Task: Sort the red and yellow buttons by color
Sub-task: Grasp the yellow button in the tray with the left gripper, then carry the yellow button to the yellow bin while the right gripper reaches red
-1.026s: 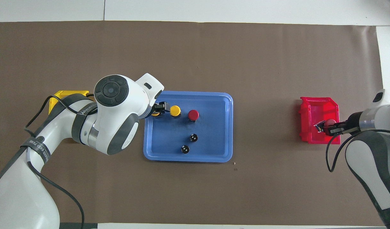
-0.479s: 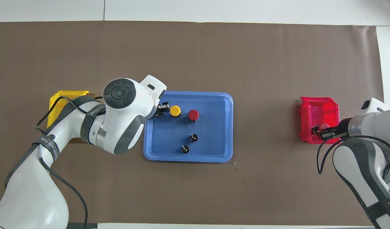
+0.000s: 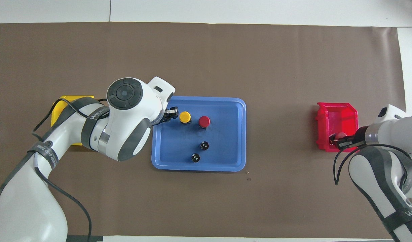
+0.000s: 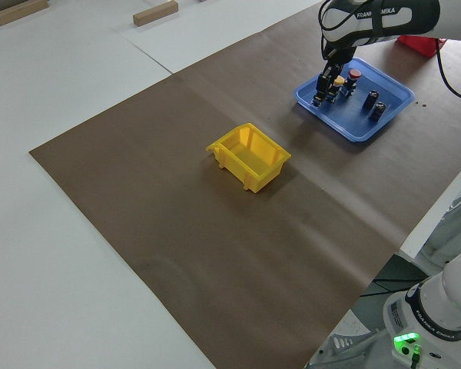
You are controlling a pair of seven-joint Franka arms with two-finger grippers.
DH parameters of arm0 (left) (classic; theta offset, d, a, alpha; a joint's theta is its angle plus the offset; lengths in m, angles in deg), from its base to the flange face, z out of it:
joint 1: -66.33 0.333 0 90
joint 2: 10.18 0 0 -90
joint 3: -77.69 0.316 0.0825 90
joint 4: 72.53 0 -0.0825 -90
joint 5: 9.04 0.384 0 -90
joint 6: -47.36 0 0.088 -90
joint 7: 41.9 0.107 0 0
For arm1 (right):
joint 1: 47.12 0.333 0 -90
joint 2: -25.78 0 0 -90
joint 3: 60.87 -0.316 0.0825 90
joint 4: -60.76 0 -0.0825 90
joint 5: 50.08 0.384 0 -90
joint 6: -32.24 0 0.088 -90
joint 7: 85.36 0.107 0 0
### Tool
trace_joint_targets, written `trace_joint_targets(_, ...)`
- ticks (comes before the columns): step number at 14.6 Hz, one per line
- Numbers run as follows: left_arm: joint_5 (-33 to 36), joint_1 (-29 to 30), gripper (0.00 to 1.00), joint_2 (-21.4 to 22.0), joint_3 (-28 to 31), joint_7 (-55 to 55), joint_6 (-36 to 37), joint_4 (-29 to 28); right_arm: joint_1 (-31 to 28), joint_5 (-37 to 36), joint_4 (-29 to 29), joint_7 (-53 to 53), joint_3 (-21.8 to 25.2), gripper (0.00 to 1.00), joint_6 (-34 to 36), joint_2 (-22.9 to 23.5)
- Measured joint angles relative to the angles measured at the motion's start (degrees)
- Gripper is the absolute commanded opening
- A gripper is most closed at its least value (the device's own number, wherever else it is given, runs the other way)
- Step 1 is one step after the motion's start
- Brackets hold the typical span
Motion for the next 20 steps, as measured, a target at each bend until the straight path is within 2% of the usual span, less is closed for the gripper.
trace_joint_targets(3, 0.0, 5.2, 0.02, 4.9, 0.5, 8.1, 13.3, 6.3, 0.0, -1.3, -0.4, 0.0, 0.0, 0.64, 0.0, 0.0)
trace_joint_targets(5, 0.1, 11.8, 0.02, 7.2, 0.9, 18.1, 18.4, 8.5, 0.0, -2.3, -4.0, 0.0, 0.0, 0.64, 3.7, 0.4)
trace_joint_targets(8, 0.1, 22.8, 0.02, 8.9, 1.4, 34.6, 21.2, 8.9, 2.2, -2.3, -19.3, 4.0, -0.5, 0.72, 17.9, 3.4)
trace_joint_targets(9, 0.1, 25.4, 0.02, 8.9, 1.5, 38.4, 21.4, 8.9, 4.9, -2.3, -24.5, 8.0, -0.7, 0.78, 21.0, 5.1)
trace_joint_targets(10, 0.7, 27.4, 0.02, 8.9, 1.6, 41.7, 21.4, 8.9, 8.7, -2.3, -28.9, 13.4, -0.8, 0.78, 22.6, 6.9)
trace_joint_targets(12, 2.8, 29.8, 0.02, 8.9, 1.7, 46.4, 21.3, 8.9, 18.0, -2.3, -35.4, 26.8, -1.2, 0.78, 22.8, 10.6)
trace_joint_targets(15, 3.2, 31.8, 0.02, 8.9, 1.6, 49.6, 20.6, 8.8, 31.1, -2.5, -41.2, 45.9, -1.6, 0.78, 20.7, 16.4)
trace_joint_targets(17, 3.2, 32.0, 0.02, 8.9, 1.6, 50.0, 18.2, 7.8, 35.8, -2.8, -42.7, 53.1, -1.6, 0.78, 17.3, 20.0)
trace_joint_targets(20, 3.3, 32.3, 0.02, 8.8, 1.6, 50.0, 13.9, 4.9, 39.1, -2.8, -43.3, 59.5, -1.5, 0.78, 12.5, 24.2)
